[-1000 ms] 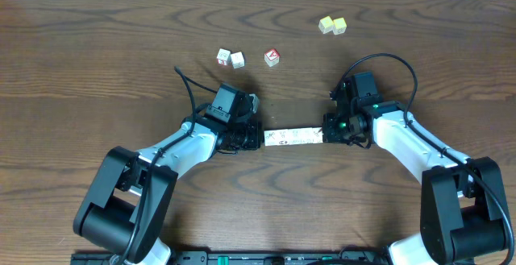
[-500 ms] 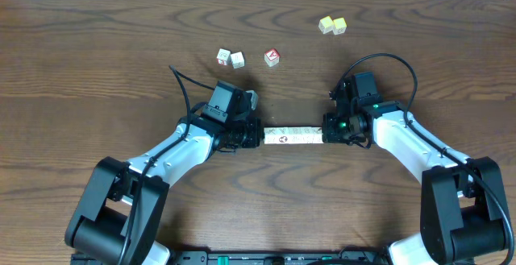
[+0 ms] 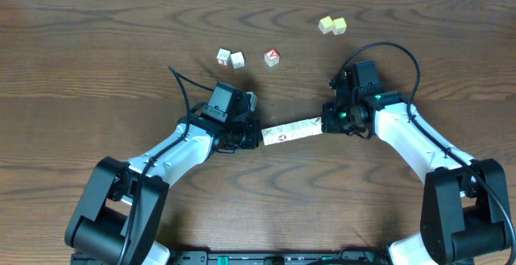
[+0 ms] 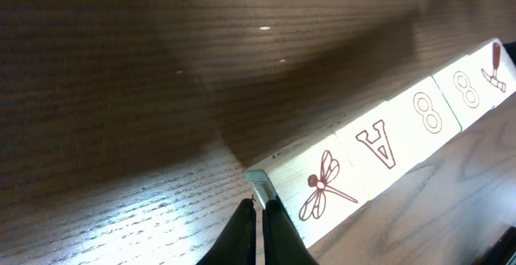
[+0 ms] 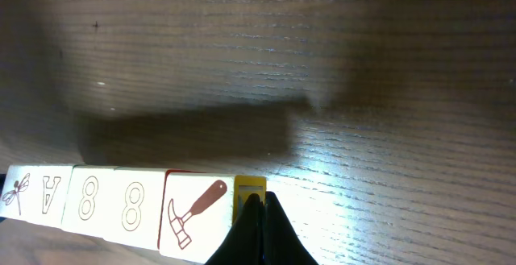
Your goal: Lift 5 blocks
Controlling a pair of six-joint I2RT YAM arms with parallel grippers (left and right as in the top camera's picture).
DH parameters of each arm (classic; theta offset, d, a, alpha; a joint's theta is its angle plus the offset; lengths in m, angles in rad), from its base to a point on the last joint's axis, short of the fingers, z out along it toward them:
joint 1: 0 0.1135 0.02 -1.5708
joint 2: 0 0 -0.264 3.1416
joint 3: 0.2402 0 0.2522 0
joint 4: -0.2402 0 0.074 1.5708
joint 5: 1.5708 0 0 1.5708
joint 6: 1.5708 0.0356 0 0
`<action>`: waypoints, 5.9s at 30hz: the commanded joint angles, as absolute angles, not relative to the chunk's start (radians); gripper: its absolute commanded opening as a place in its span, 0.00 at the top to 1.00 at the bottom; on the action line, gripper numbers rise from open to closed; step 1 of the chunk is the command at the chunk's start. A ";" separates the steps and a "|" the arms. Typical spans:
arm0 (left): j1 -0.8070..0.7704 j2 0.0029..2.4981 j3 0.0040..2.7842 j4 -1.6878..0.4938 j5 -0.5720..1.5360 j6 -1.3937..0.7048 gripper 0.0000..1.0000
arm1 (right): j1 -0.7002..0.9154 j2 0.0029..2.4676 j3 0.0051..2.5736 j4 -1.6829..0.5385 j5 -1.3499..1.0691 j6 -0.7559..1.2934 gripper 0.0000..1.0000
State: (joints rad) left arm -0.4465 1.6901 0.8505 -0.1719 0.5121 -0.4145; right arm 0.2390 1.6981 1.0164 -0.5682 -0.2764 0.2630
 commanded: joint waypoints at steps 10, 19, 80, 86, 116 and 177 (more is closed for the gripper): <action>-0.458 1.606 0.866 -0.175 0.564 -0.402 0.93 | 0.292 1.689 1.046 -0.581 -0.411 0.295 0.99; -0.458 1.604 0.869 -0.176 0.565 -0.414 0.93 | 0.292 1.689 1.120 -0.670 -0.423 0.290 0.99; -0.458 1.563 0.955 -0.179 0.565 -0.448 0.93 | 0.292 1.688 1.177 -0.764 -0.416 0.299 0.99; -0.458 1.552 0.955 -0.181 0.564 -0.447 0.93 | 0.292 1.687 1.187 -0.765 -0.417 0.299 0.99; -0.458 1.552 0.955 -0.201 0.564 -0.451 0.93 | 0.292 1.653 1.216 -0.801 -0.416 0.291 0.99; -0.458 1.552 0.962 -0.201 0.565 -0.451 0.92 | 0.292 1.653 1.216 -0.797 -0.417 0.292 0.99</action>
State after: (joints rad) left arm -0.4355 1.5726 0.8993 -0.2169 0.4709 -0.4454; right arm 0.2527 1.6772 1.1831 -0.8055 -0.2535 0.2813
